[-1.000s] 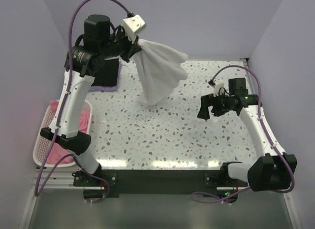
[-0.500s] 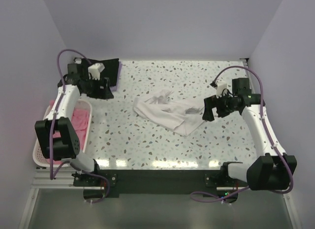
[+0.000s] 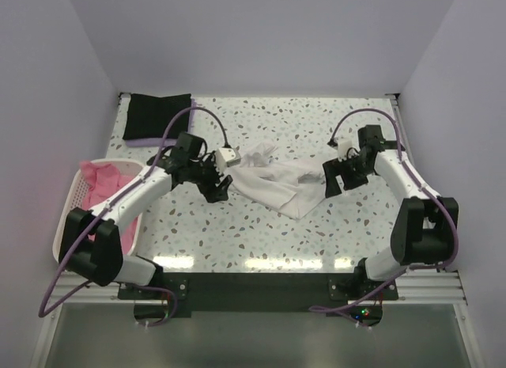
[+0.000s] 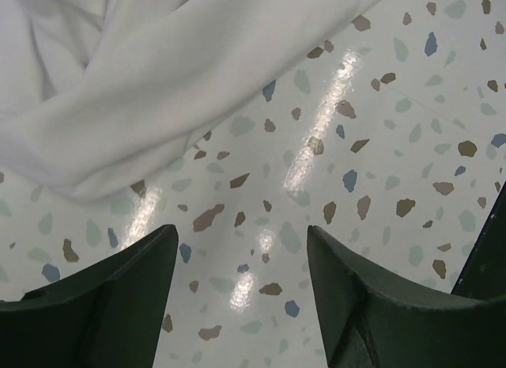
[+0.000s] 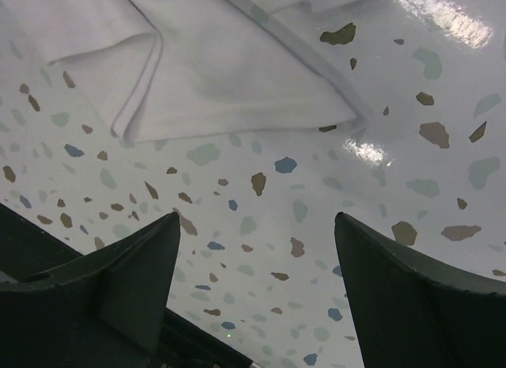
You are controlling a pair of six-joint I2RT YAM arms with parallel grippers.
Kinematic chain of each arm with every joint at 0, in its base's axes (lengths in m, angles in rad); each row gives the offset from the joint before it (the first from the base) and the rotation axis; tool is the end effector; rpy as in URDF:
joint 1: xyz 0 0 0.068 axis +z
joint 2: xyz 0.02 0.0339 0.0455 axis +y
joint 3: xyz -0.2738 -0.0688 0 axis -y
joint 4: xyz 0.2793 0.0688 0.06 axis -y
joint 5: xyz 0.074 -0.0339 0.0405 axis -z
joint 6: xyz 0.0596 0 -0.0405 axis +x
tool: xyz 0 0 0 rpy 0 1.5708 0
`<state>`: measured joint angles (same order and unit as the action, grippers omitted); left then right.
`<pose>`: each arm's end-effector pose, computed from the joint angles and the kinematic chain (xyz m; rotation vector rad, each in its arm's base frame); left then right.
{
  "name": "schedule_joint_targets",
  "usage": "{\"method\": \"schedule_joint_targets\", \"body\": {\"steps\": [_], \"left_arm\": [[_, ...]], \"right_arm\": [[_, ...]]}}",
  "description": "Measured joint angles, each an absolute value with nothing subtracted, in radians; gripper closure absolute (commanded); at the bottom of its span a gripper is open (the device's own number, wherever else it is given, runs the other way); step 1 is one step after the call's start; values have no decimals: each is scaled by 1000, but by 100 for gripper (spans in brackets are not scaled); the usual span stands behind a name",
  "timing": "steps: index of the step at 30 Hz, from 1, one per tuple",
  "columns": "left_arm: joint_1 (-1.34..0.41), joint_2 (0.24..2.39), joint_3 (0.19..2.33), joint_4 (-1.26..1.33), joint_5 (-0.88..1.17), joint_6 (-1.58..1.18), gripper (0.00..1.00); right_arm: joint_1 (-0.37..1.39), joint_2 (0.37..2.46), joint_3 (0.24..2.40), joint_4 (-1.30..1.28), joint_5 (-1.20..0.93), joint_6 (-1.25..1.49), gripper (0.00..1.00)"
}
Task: Fold and stack the t-shirts
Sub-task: Flatten the tshirt out
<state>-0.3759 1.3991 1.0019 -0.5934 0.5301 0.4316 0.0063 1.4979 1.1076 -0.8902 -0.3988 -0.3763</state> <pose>0.2891 -0.1465 0.2257 1.1572 2.1979 -0.6512 0.3179 0.0251 0.2123 -0.6021 2.6820 0.4719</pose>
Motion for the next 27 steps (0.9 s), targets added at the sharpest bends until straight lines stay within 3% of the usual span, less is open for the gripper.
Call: {"method": "schedule_joint_targets", "body": {"steps": [10, 21, 27], "left_arm": [[-704, 1597, 1042, -402, 484, 579, 38], [-813, 1881, 1235, -292, 411, 642, 39], [-812, 1929, 1242, -285, 399, 665, 61]], "right_arm": [[14, 1718, 1134, -787, -332, -358, 30], [16, 1807, 1156, -738, -331, -336, 35], [17, 1833, 1180, -725, -344, -322, 49]]}}
